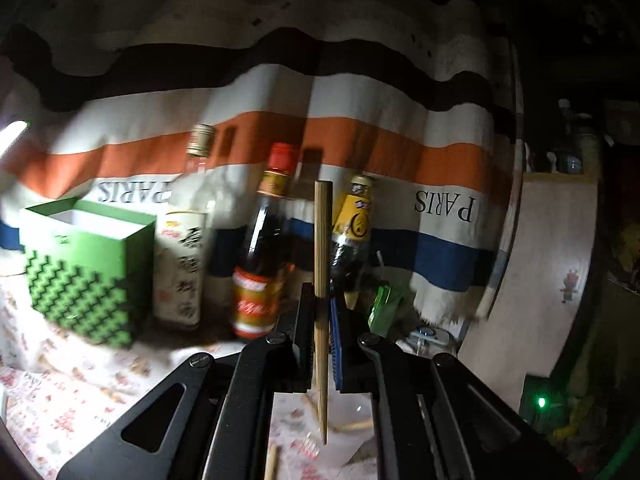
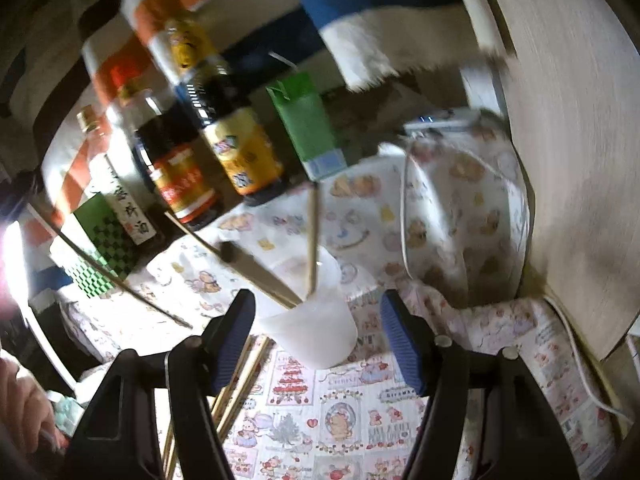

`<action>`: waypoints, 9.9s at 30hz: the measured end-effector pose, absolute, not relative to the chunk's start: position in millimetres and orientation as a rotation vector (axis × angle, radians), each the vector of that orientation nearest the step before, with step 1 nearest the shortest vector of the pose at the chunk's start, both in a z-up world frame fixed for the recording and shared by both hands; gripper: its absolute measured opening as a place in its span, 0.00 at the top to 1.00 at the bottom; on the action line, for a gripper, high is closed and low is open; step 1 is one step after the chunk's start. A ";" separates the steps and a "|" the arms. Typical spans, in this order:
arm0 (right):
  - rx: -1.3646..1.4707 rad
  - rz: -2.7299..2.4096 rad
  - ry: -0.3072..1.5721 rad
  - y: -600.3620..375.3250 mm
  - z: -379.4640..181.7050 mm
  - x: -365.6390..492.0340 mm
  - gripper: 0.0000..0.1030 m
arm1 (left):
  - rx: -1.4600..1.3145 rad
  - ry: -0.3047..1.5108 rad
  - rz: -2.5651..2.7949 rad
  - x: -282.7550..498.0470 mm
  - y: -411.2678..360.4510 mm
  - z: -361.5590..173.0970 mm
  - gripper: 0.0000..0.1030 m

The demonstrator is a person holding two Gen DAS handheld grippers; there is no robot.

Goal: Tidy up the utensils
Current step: 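Open the right tool over the cup while the left tool then releases its chopstick, then move both open tools back toward the remaining chopsticks, then lower the right tool onto the metal fork and close on it, then lift the fork with the right tool while the left tool grasps a bamboo chopstick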

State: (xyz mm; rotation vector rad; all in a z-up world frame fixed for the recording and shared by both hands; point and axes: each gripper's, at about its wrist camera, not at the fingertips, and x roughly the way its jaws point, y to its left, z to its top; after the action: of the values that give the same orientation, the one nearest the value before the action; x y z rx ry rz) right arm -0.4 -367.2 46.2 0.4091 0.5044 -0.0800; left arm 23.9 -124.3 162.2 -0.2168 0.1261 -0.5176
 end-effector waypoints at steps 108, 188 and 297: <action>0.014 0.318 1.000 -208.4 -37.8 -0.1 0.82 | -0.150 0.823 -0.076 47.2 -25.7 -0.6 0.00; -0.132 0.027 1.185 -143.1 -52.0 90.2 0.81 | -0.325 0.780 0.008 49.0 22.8 9.2 0.00; 0.054 0.000 0.546 -271.5 157.2 -26.0 0.93 | 0.017 1.093 -0.254 64.8 -71.1 -49.8 0.95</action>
State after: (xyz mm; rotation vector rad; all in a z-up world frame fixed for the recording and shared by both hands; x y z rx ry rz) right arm -26.0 -271.5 157.2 0.0539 0.5464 -0.0004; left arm 64.8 -71.1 -49.8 0.0173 1.0932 -0.2544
